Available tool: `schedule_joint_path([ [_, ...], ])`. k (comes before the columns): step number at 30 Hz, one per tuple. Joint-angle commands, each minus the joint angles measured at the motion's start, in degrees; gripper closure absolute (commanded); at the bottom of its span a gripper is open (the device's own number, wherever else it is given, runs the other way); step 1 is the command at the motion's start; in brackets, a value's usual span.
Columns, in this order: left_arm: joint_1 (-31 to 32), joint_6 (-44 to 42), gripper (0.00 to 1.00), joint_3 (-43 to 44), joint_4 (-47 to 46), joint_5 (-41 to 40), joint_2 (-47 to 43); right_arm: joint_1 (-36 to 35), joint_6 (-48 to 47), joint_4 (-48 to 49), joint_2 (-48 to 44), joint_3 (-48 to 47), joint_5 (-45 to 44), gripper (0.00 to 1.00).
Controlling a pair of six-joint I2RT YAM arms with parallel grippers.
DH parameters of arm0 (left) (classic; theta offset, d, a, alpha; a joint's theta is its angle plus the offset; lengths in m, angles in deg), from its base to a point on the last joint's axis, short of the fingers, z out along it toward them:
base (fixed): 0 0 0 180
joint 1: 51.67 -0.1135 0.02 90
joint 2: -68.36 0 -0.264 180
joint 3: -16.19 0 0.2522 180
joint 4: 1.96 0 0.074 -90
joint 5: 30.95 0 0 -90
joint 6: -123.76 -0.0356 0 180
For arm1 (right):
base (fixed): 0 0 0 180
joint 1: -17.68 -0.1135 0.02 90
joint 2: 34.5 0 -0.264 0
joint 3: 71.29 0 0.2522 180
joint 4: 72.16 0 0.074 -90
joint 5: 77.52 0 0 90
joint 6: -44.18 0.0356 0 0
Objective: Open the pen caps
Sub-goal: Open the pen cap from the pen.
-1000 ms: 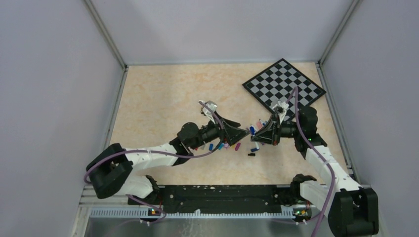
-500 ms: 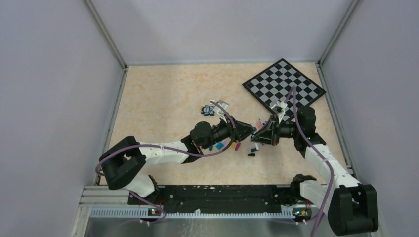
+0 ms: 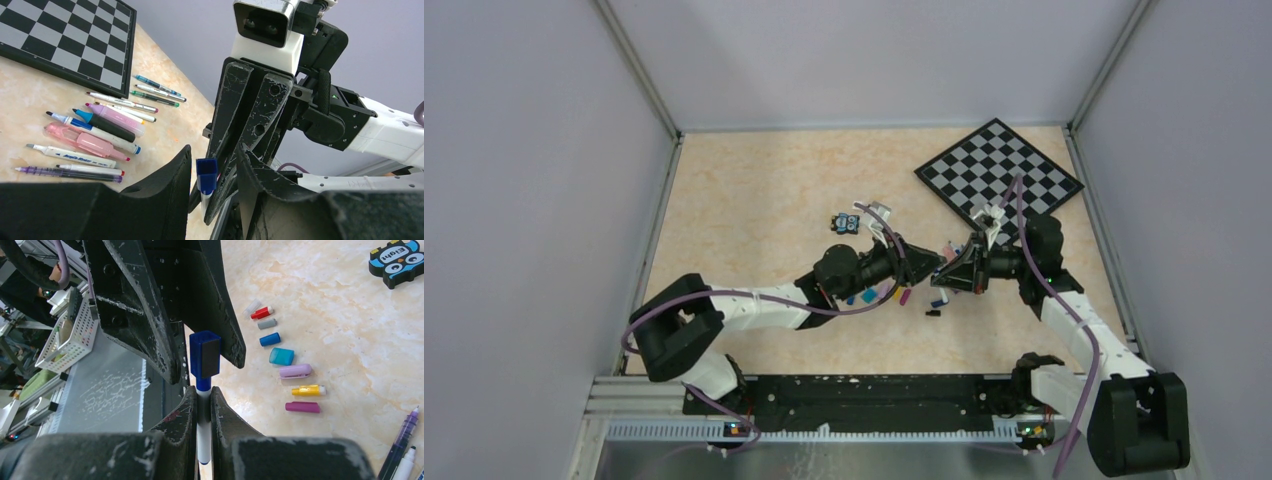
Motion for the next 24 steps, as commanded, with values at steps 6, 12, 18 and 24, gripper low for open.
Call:
schedule_joint_path([
  [6, 0.72, 0.49, 0.65, 2.56, -0.62, 0.05, 1.61, -0.75, -0.98, 1.58, 0.2, -2.93, -0.12, 1.0],
  [12, 0.65, -0.87, 1.0, 3.34, -0.86, -1.34, 0.75, -0.74, -1.97, 0.77, 0.78, -3.13, 0.18, 1.0],
  [18, -5.92, -1.86, 1.0, 5.22, 3.34, -12.66, -7.41, -0.73, -6.31, -4.33, 2.66, -4.17, 2.44, 1.0],
  [24, -13.23, -2.63, 1.0, 9.65, 5.26, -16.78, -10.31, -0.83, -7.22, -5.39, 2.95, -3.67, 2.98, 1.0],
])
